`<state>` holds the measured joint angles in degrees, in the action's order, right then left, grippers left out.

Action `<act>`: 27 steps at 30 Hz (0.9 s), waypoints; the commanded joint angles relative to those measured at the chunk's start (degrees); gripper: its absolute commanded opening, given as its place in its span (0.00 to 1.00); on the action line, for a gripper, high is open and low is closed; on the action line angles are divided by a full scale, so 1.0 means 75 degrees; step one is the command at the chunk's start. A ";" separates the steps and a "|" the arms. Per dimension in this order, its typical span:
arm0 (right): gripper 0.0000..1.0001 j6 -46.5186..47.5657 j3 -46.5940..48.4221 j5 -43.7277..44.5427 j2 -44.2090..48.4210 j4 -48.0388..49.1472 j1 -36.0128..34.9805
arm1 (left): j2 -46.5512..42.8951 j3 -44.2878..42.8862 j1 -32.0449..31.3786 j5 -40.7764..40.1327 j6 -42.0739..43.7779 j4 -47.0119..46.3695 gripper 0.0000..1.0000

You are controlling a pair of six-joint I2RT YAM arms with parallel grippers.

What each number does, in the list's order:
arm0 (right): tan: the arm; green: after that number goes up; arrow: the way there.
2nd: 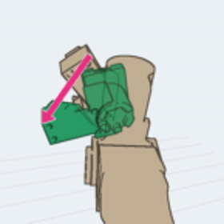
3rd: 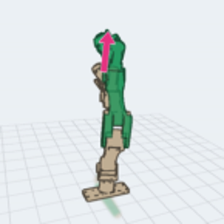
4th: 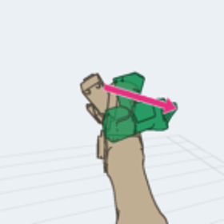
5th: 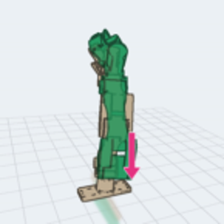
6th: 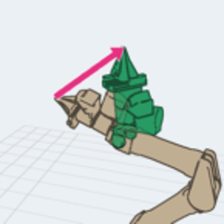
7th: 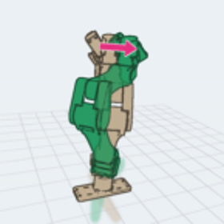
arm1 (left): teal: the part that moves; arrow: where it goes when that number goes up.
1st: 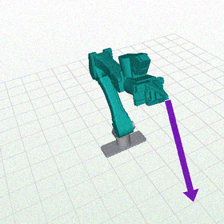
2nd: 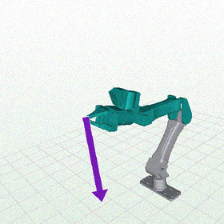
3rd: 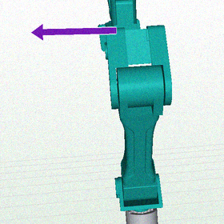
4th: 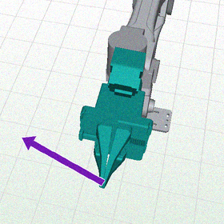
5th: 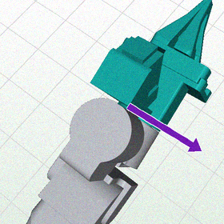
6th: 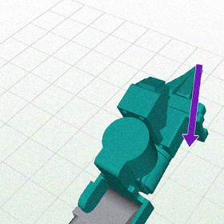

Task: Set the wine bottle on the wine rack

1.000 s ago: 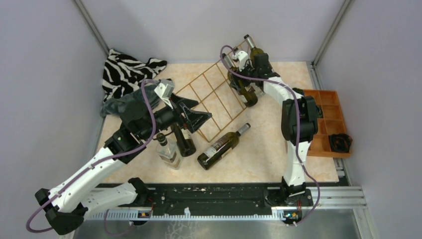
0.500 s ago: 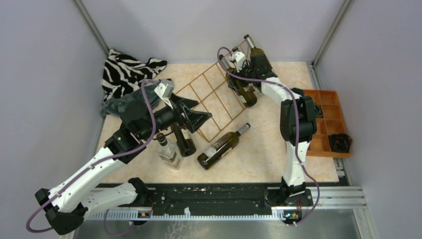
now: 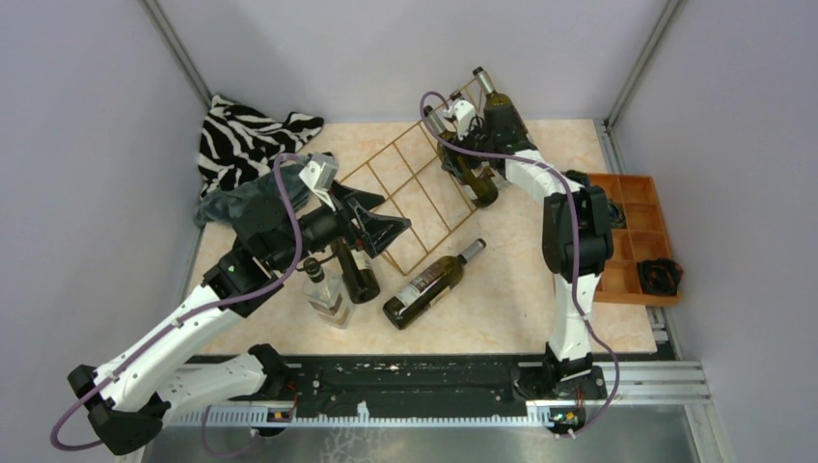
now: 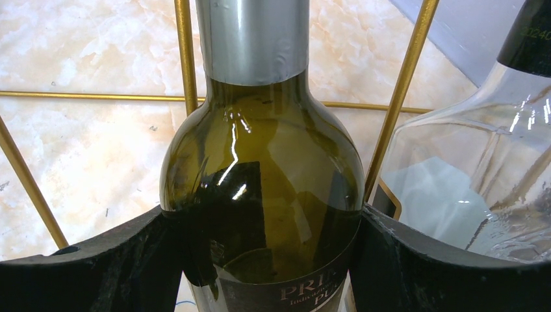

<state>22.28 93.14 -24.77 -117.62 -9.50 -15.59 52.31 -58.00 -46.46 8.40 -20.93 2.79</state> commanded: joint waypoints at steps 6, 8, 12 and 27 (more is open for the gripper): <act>0.74 -0.0244 0.0472 -0.0061 0.0088 0.0176 -0.0092 | -0.0122 0.0080 0.0040 0.0024 -0.0074 -0.0108 0.99; 0.76 -0.0300 0.0472 -0.0060 0.0106 0.0185 -0.0096 | -0.0147 0.0098 0.0042 0.0021 -0.0089 -0.0102 0.99; 0.79 -0.0437 0.0461 -0.0027 0.0174 0.0220 -0.0097 | -0.0177 0.0126 0.0035 0.0045 -0.0125 -0.0114 0.99; 0.87 -0.0697 0.0435 0.0167 0.0565 0.0331 -0.0095 | -0.0161 0.0104 0.0040 0.0137 -0.0208 -0.0182 0.99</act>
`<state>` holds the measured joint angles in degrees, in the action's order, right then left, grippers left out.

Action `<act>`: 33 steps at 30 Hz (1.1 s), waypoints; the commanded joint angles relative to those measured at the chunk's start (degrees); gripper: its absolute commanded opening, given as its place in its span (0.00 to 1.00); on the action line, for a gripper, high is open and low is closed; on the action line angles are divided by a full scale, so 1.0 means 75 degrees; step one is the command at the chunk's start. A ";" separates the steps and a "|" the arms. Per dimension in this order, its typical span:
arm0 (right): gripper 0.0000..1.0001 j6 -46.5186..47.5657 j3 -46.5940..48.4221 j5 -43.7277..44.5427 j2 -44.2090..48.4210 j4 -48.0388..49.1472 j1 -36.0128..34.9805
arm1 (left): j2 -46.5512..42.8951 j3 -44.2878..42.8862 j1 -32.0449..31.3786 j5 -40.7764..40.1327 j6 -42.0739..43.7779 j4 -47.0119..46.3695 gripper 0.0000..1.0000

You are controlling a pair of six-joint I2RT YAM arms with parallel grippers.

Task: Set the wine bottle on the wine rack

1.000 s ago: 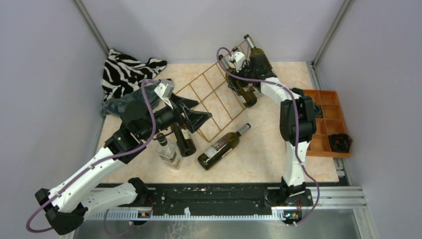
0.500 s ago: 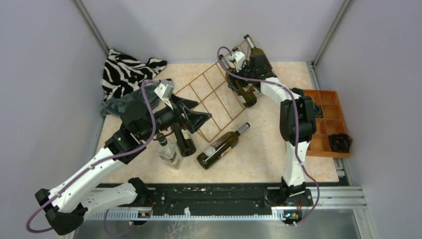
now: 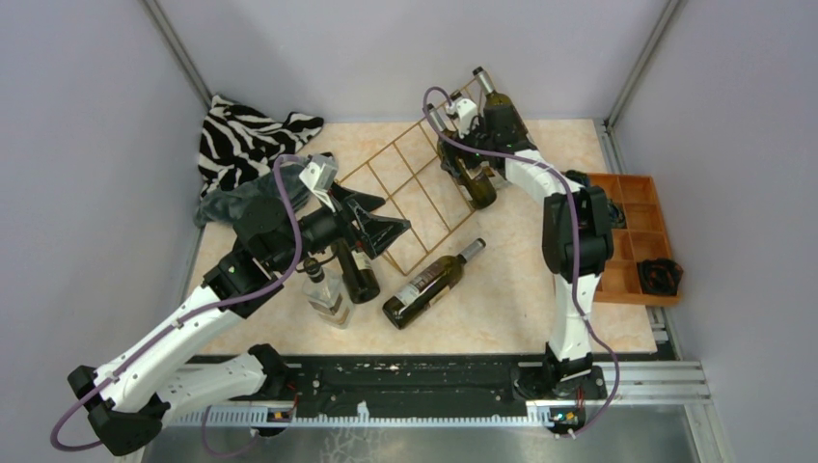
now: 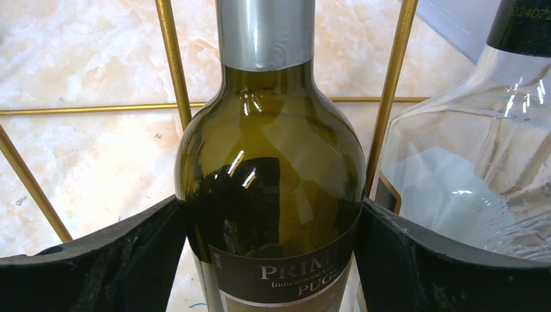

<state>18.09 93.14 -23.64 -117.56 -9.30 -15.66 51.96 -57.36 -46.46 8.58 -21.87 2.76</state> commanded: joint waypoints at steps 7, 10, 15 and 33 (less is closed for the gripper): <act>0.98 -0.0126 0.0397 0.0002 0.1129 0.0174 -0.0081 | -0.0123 -0.0049 0.0042 0.0191 -0.0084 -0.0192 0.99; 0.99 -0.0132 0.0335 -0.0062 0.1366 0.0133 -0.0076 | -0.0121 -0.0073 0.0042 0.0236 -0.0084 -0.0216 0.99; 0.98 -0.0095 0.0230 -0.0242 0.1745 -0.0116 -0.0080 | -0.0142 -0.0130 0.0036 0.0385 -0.0102 -0.0280 0.99; 0.99 0.0734 -0.2548 -0.2130 0.6181 -0.1646 0.0733 | -0.0029 -0.0297 0.0040 0.1451 -0.0467 -0.0936 0.99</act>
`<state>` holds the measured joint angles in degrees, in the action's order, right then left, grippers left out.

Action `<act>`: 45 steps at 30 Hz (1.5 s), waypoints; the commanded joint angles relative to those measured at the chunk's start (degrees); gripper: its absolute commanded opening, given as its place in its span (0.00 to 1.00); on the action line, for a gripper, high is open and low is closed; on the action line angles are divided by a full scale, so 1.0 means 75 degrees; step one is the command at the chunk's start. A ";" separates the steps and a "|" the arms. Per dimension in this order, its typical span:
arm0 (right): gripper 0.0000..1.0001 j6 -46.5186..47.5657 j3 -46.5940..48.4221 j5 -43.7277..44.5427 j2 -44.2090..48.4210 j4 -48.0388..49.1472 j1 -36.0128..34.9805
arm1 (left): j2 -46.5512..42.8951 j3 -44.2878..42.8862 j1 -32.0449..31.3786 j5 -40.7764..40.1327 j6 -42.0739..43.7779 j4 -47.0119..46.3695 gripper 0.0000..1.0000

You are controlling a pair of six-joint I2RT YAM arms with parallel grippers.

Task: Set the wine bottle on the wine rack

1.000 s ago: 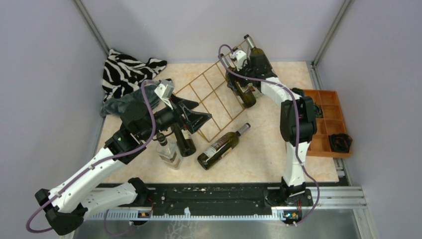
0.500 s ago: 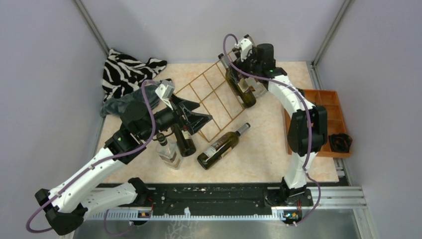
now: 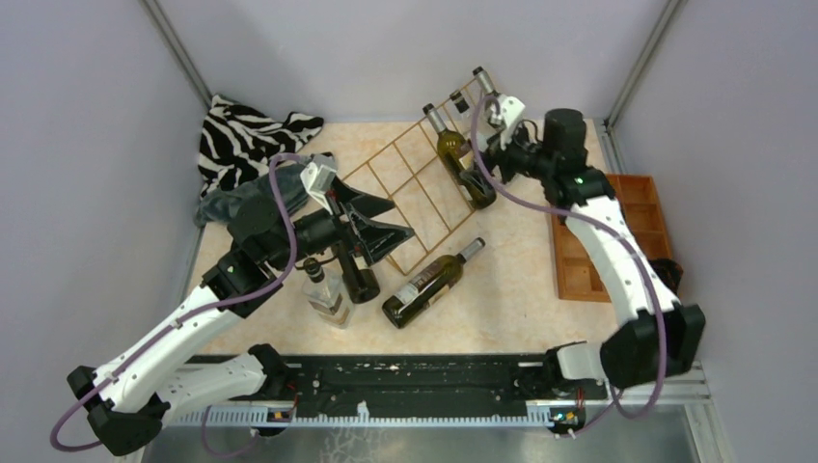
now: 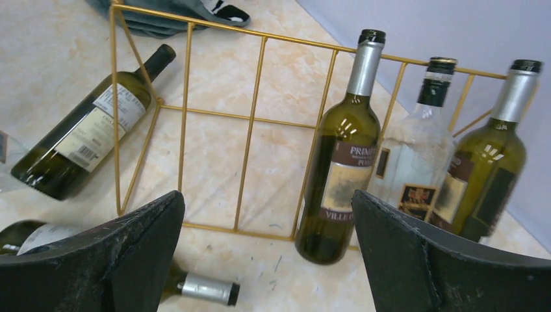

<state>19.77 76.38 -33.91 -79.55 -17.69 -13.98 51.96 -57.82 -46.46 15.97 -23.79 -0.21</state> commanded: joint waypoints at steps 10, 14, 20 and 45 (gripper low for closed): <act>0.98 0.0629 -0.2407 -0.1384 0.3181 -0.1123 0.1645 | 0.0534 -0.0452 0.0041 0.1443 -0.0612 -0.0875 0.99; 0.99 0.0232 -0.3034 -0.2009 0.3556 -0.0609 0.2249 | 0.1125 -0.0895 0.0012 0.1911 -0.0815 -0.0674 0.99; 0.99 -0.0132 -0.3671 -0.2622 0.3559 0.0021 0.2571 | 0.2172 -0.1986 -0.0926 0.0730 -0.0068 0.0563 0.99; 0.99 -0.0026 -0.4558 -0.2054 0.3794 0.0439 0.3124 | 0.4665 -0.4082 -0.2602 -0.2414 0.2292 0.2902 0.96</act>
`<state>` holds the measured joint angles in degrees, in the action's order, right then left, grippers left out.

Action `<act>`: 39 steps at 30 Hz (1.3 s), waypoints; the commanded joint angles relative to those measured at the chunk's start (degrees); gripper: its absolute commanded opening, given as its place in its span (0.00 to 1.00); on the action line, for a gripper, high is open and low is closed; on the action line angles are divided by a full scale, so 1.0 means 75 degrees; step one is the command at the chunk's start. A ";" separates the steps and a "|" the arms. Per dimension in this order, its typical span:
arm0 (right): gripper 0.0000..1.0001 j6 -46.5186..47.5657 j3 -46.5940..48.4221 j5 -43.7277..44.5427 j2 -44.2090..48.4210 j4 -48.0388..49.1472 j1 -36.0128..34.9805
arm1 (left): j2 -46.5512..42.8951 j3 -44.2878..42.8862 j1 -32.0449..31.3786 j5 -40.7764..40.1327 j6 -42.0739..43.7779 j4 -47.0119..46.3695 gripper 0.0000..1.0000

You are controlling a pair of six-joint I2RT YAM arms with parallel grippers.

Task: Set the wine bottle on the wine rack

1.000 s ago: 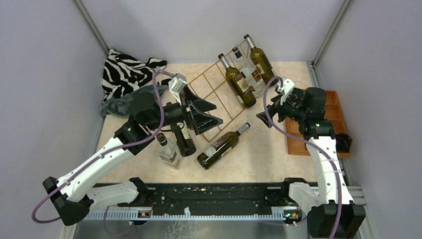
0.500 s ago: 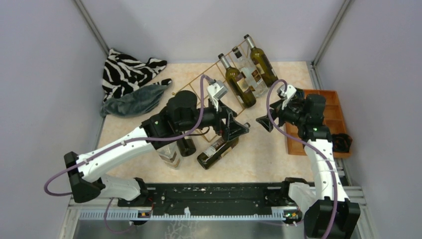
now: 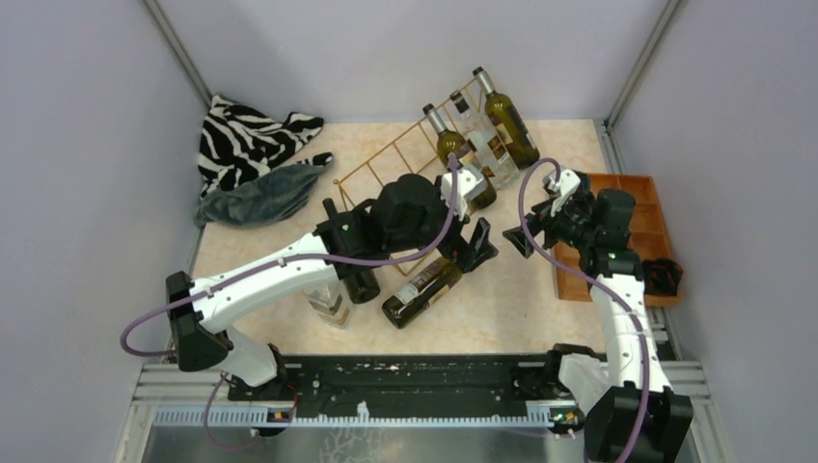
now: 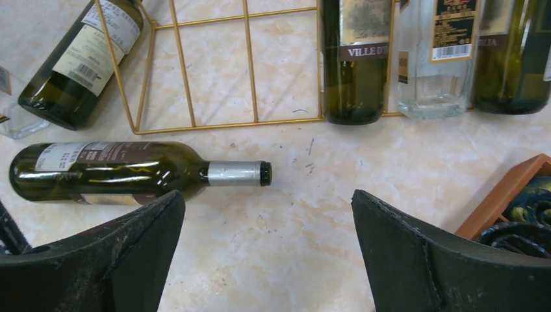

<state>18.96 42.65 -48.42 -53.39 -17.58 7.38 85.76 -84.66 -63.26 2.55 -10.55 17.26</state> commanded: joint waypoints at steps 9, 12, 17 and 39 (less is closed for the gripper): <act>0.99 0.0208 -0.0398 -0.0308 0.0519 0.0654 0.0990 | 0.0900 -0.1310 -0.0750 -0.1132 0.1136 0.2196 0.97; 0.99 0.0179 -0.0405 -0.0392 0.0381 0.0668 0.1179 | 0.0885 -0.1212 -0.0752 -0.1180 0.1212 0.2186 0.97; 0.99 0.0262 -0.0413 -0.0325 0.0298 0.0651 0.1183 | 0.0845 -0.0869 -0.0752 -0.1021 0.1301 0.1725 0.98; 0.99 0.0377 -0.0308 -0.0035 0.0037 0.0493 0.1186 | 0.3518 -0.1824 -0.0698 -0.2798 0.1284 0.3262 0.98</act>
<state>20.88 39.18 -48.49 -52.82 -15.66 15.68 108.68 -95.29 -68.75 -11.18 -1.41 36.07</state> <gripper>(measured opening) 0.985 0.984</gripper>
